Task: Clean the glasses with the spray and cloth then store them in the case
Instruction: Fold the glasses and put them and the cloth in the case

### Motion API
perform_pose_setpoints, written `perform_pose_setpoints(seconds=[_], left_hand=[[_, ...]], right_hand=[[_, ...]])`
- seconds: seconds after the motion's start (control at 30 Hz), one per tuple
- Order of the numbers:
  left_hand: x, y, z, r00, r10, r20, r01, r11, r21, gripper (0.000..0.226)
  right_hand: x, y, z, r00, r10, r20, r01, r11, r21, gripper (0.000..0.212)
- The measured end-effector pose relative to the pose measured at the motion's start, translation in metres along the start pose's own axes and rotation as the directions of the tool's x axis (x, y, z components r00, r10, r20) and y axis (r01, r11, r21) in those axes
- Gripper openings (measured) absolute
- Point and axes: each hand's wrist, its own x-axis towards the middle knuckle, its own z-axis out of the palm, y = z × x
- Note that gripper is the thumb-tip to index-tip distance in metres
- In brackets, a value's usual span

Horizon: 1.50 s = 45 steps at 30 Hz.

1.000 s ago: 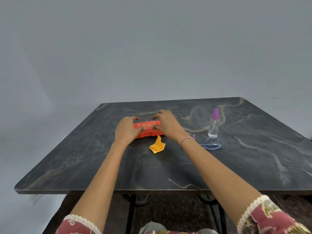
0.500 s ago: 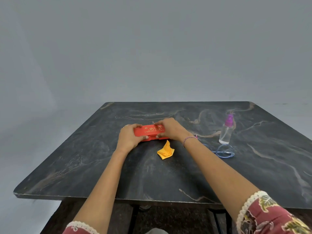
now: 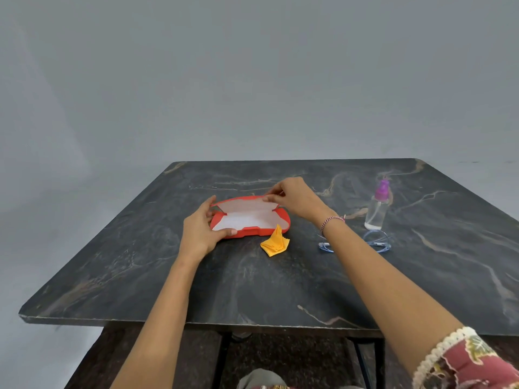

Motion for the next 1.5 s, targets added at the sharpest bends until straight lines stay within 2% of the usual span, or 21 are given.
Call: perform_pose_setpoints(seconds=[0.13, 0.37, 0.57, 0.7, 0.83, 1.03, 1.3, 1.5], left_hand=[[-0.003, -0.001, 0.003, 0.999, 0.051, 0.016, -0.052, 0.998, 0.031, 0.111], [0.004, -0.007, 0.005, 0.994, 0.004, 0.108, -0.015, 0.994, 0.106, 0.105], [0.011, -0.007, 0.002, 0.982, -0.037, 0.184, 0.016, 0.993, 0.113, 0.097], [0.013, -0.004, 0.0, 0.975, -0.045, 0.22, 0.019, 0.993, 0.12, 0.103], [0.011, -0.004, 0.001, 0.981, -0.048, 0.188, 0.023, 0.991, 0.13, 0.103], [0.01, -0.003, -0.003, 0.996, -0.022, 0.084, 0.018, 0.999, 0.048, 0.09], [0.01, 0.001, -0.006, 0.998, -0.025, 0.059, 0.019, 0.995, 0.096, 0.068], [0.007, 0.002, -0.003, 0.997, -0.017, -0.081, 0.026, 0.994, 0.108, 0.037]], right_hand=[[0.016, -0.002, 0.006, 0.992, 0.087, -0.096, -0.091, 0.995, -0.032, 0.031], [0.039, -0.008, 0.025, 0.969, 0.216, -0.12, -0.228, 0.97, -0.089, 0.033], [0.037, -0.01, 0.034, 0.973, 0.191, -0.127, -0.207, 0.97, -0.131, 0.031], [0.027, -0.005, 0.027, 0.98, 0.158, -0.124, -0.177, 0.971, -0.158, 0.036], [0.009, -0.006, 0.024, 0.975, 0.103, -0.197, -0.153, 0.954, -0.258, 0.041], [-0.019, -0.012, 0.019, 0.957, 0.021, -0.29, -0.097, 0.963, -0.251, 0.032], [-0.031, -0.014, 0.014, 0.963, -0.007, -0.269, -0.041, 0.984, -0.173, 0.03], [-0.037, -0.009, 0.011, 0.974, 0.017, -0.224, -0.048, 0.99, -0.134, 0.029]])
